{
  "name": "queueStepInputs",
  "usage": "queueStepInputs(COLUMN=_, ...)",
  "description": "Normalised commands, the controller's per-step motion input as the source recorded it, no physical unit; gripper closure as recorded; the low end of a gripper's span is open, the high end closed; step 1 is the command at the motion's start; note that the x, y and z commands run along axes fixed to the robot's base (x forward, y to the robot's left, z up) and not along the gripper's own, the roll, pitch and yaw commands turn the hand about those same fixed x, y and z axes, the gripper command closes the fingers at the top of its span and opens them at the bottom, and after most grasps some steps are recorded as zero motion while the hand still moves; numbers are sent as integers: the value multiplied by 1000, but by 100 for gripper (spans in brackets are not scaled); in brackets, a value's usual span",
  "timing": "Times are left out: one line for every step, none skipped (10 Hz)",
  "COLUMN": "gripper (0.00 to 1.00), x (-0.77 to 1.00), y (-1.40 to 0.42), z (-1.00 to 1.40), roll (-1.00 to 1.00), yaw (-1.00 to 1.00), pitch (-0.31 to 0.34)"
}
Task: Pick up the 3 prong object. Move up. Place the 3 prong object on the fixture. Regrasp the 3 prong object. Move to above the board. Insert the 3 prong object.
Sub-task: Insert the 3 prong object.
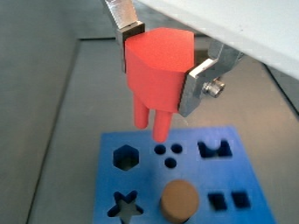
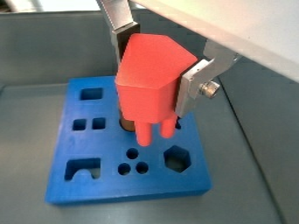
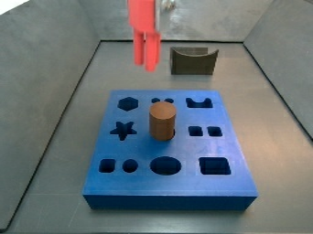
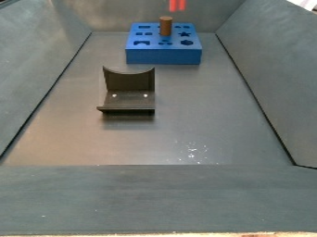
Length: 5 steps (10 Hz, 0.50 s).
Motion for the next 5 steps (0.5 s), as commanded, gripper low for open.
queueStepInputs(gripper=100, x=0, y=-6, z=-537, roll=-97, yaw=-937, pitch=-121)
queueStepInputs(gripper=100, x=151, y=0, z=-591, roll=-110, yaw=-877, pitch=-30)
queueStepInputs(gripper=100, x=389, y=66, z=-283, roll=-119, yaw=-763, pitch=0)
queueStepInputs(gripper=100, x=131, y=0, z=-114, roll=-97, yaw=-277, pitch=-16)
queueStepInputs(gripper=100, x=9, y=3, z=-117, roll=-77, yaw=-111, pitch=-33)
